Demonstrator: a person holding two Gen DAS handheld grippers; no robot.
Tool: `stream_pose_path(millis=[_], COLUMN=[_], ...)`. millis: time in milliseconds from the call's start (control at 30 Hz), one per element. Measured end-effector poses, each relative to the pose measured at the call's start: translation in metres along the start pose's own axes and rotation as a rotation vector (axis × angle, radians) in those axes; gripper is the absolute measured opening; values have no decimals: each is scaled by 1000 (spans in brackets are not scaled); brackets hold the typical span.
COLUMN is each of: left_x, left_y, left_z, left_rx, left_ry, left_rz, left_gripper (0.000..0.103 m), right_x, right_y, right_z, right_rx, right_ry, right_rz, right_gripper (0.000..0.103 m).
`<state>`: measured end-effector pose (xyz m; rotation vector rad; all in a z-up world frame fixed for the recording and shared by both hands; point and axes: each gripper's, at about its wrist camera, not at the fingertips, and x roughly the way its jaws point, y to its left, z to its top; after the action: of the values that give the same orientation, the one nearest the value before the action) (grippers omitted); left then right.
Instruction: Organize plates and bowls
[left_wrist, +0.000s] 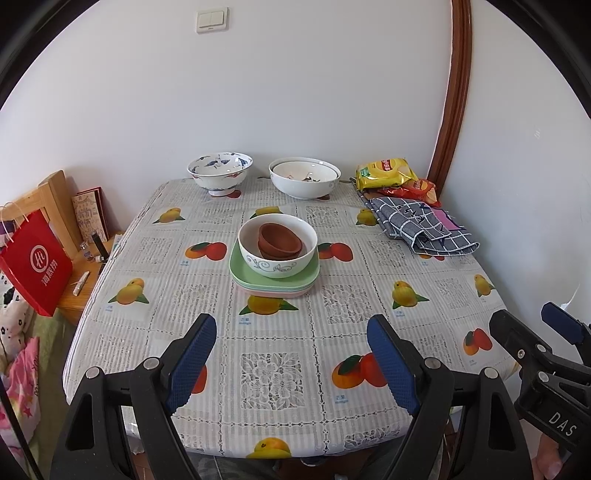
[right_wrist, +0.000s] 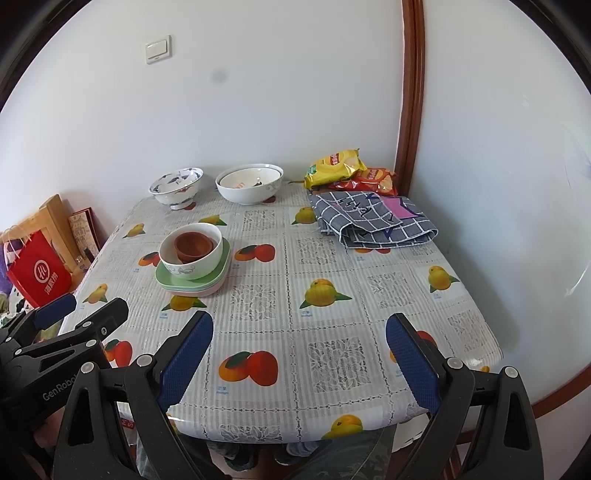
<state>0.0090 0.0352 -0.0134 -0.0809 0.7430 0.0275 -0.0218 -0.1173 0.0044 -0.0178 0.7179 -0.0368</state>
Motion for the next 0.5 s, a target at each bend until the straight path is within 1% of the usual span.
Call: stream_pose_path(millis=[500], left_x=[-4], left_y=[4], left_z=[4], left_rx=[1], left_ry=[-11], left_rz=[9], left_gripper=[83], right_x=[-2], right_y=[3], right_z=[1], right_rx=[-9], right_ry=[-11], right_rz=[7], right_gripper=[94])
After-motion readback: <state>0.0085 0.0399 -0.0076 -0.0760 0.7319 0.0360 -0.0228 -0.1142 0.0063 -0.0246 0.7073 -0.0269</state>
